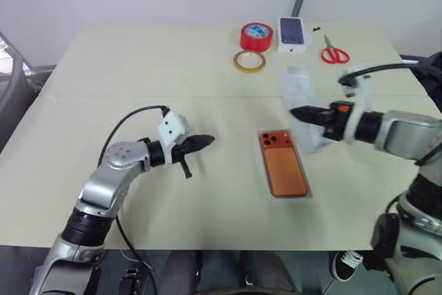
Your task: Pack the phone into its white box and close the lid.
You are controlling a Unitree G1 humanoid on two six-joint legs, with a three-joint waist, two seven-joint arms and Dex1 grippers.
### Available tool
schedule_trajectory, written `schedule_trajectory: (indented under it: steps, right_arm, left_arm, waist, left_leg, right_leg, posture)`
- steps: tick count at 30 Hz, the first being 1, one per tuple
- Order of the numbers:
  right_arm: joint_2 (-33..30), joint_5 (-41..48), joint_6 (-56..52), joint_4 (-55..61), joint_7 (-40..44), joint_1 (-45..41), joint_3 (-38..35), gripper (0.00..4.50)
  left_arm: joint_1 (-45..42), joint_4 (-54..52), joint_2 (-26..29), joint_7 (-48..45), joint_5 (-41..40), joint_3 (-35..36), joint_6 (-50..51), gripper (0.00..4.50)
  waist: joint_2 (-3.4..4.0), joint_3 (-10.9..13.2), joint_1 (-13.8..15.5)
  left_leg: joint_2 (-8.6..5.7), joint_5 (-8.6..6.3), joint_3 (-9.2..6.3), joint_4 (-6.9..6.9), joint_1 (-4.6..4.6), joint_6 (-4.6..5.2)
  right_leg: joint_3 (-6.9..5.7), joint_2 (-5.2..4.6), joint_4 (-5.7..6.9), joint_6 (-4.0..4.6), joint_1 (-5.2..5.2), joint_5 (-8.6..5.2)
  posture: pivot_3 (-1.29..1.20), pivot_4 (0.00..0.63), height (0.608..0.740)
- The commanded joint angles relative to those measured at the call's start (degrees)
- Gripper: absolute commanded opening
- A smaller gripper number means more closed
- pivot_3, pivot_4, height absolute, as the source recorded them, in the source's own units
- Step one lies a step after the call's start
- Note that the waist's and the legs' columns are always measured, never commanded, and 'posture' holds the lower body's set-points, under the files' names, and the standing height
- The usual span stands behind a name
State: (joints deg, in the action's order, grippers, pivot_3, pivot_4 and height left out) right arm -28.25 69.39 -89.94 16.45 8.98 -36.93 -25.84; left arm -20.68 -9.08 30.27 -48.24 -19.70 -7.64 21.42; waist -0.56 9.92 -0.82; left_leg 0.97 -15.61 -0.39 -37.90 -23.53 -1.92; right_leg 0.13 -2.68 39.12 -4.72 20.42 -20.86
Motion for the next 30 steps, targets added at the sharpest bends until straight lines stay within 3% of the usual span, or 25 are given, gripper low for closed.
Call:
schedule_trajectory:
  steps: [1,2,5,10,13,17,21,23,26,30]
  right_arm:
    - [-1.5,38.2,17.5,0.7,-27.3,5.0,12.4,0.06]
    - [-1.1,42.7,22.0,2.2,-31.8,6.6,15.7,0.06]
    - [5.3,43.6,30.4,6.8,-40.1,11.6,21.8,0.06]
    - [9.8,43.6,36.9,8.5,-51.0,19.2,23.6,0.06]
    - [6.2,43.6,36.2,7.9,-51.4,19.7,22.6,0.92]
    - [-9.4,43.6,29.8,6.5,-44.6,14.8,22.7,2.98]
    - [-22.8,41.3,26.9,4.5,-36.7,10.4,20.8,2.98]
    - [-28.0,33.0,25.1,5.0,-29.3,9.9,19.9,2.98]
    - [-34.8,17.8,25.2,8.2,-17.7,12.0,20.7,2.18]
    - [-39.9,0.2,28.9,11.5,-7.3,15.6,24.9,0.18]
  left_arm:
    - [-0.9,0.2,0.1,0.1,0.7,1.4,-2.0,0.00]
    - [-0.9,0.3,0.0,0.1,0.8,1.5,-2.1,0.00]
    - [-0.9,-0.4,-0.4,0.3,0.6,1.5,-2.0,0.00]
    - [-1.2,-1.4,-1.9,0.9,0.9,0.3,-1.4,0.00]
    - [-1.8,-2.0,-4.4,1.2,1.3,-2.7,-0.6,0.00]
    - [-3.2,-1.5,-8.0,1.8,2.9,-6.6,0.2,0.00]
    - [-5.5,1.1,-12.3,4.0,5.9,-10.6,1.2,0.00]
    - [-6.5,2.7,-14.2,4.8,7.2,-12.3,1.7,0.00]
    - [-7.8,4.2,-16.5,5.1,8.1,-14.1,2.1,0.00]
    - [-9.0,4.6,-18.8,5.6,7.6,-13.8,4.2,0.00]
  waist:
    - [-0.02,0.0,0.2]
    - [-0.03,0.0,0.1]
    - [-0.07,0.0,-0.3]
    - [-0.07,0.0,0.1]
    - [-0.04,0.0,0.1]
    - [-0.03,0.0,0.2]
    - [0.02,0.0,0.2]
    - [0.01,0.0,0.2]
    - [0.04,0.0,0.3]
    - [0.02,0.0,0.3]
  left_leg:
    - [0.00,0.00,0.00,0.00,-0.03,0.00]
    - [0.00,-0.02,-0.01,-0.02,-0.07,0.03]
    - [-0.02,-0.04,0.05,-0.13,-0.17,0.08]
    - [-0.03,-0.04,0.03,-0.14,-0.18,0.07]
    - [-0.03,-0.04,0.04,-0.15,-0.16,0.07]
    - [-0.05,-0.04,0.06,-0.16,-0.16,0.08]
    - [-0.01,-0.05,0.02,-0.11,-0.15,0.09]
    - [0.00,-0.05,0.01,-0.08,-0.16,0.10]
    - [0.00,-0.06,0.03,-0.09,-0.18,0.11]
    - [0.00,-0.06,0.02,-0.11,-0.17,0.10]
  right_leg:
    - [-0.01,-0.03,-0.01,0.00,0.02,0.00]
    - [-0.04,-0.05,-0.05,0.00,0.02,0.00]
    - [-0.04,-0.08,-0.06,-0.03,0.08,0.01]
    - [-0.04,-0.08,-0.02,-0.03,0.10,0.01]
    - [-0.03,-0.07,-0.02,-0.03,0.10,0.01]
    - [-0.02,-0.07,-0.06,-0.03,0.07,0.01]
    - [-0.01,0.02,-0.06,-0.02,0.10,0.01]
    - [-0.01,0.06,-0.08,-0.02,0.09,0.01]
    - [0.00,0.05,-0.09,-0.02,0.10,0.01]
    - [0.01,0.05,-0.09,-0.02,0.10,0.01]
  posture:
    - [0.00,0.150,0.740]
    - [0.00,0.150,0.740]
    - [0.00,0.150,0.740]
    - [0.00,0.150,0.740]
    - [0.00,0.150,0.740]
    - [0.00,0.150,0.740]
    - [0.00,0.150,0.740]
    - [0.00,0.150,0.740]
    - [0.00,0.150,0.740]
    - [0.00,0.150,0.740]
